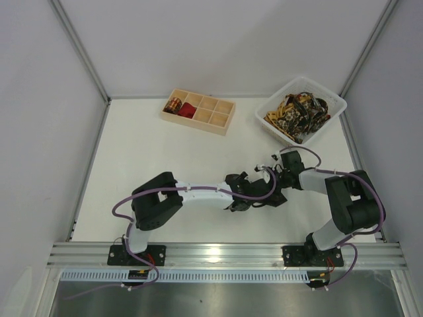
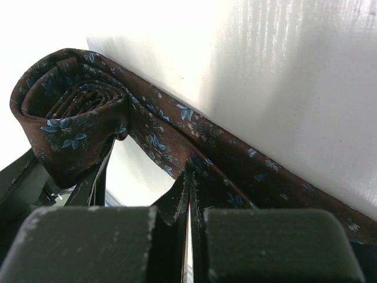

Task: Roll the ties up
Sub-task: Roll the tie

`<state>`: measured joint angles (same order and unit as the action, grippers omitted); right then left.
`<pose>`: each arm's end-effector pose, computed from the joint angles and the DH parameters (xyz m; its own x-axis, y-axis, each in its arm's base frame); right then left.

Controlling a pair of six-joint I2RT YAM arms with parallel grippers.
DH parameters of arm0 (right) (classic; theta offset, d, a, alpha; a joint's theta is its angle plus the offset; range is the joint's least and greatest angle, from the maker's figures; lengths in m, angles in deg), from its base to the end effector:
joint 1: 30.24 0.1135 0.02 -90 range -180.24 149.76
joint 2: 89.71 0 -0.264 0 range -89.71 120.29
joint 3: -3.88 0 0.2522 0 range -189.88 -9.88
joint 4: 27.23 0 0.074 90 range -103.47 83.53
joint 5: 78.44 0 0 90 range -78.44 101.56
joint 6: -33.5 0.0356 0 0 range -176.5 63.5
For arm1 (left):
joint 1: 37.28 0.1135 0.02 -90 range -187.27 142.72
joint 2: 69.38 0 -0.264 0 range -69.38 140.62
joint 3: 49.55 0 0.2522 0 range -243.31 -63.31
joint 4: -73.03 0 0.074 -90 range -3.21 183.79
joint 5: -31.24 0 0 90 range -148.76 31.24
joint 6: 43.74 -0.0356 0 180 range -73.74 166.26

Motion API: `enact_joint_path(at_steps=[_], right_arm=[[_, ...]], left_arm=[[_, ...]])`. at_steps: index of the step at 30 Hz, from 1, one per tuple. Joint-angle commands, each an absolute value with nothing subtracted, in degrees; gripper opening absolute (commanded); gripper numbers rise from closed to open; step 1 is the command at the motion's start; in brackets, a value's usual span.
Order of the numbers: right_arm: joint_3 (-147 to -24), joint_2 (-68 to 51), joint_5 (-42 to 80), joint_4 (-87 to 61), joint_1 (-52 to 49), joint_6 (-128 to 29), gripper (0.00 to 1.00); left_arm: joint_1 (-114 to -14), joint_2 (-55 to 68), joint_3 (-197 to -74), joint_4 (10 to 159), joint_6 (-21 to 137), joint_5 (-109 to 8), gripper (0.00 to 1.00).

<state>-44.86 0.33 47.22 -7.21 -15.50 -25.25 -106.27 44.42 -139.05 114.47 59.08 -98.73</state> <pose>0.2452 0.0860 0.1208 -0.9730 0.1799 -0.1450 0.0321 0.7267 0.6862 0.1640 -0.3633 0.1589 -0.4565 0.7142 -0.5306 0.5328 0.6970 0.4799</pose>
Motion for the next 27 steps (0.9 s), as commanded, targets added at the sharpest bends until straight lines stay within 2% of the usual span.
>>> enact_joint_path(at_steps=[1, 15, 27], right_arm=[[-44.8, -0.7, 45.5, -4.3, -16.4, -26.4, 0.00], [-58.9, 0.9, 49.7, 0.1, -17.4, -27.5, 0.00], [-70.4, 11.6, 65.2, -5.7, -17.9, -21.1, 0.00]], left_arm=[[-105.9, 44.8, -136.8, 118.4, 55.1, -98.7, 0.03], [-105.9, 41.4, -133.1, 111.4, 54.2, -92.3, 0.03], [-105.8, 38.4, -129.3, 104.9, 52.3, -85.0, 0.03]])
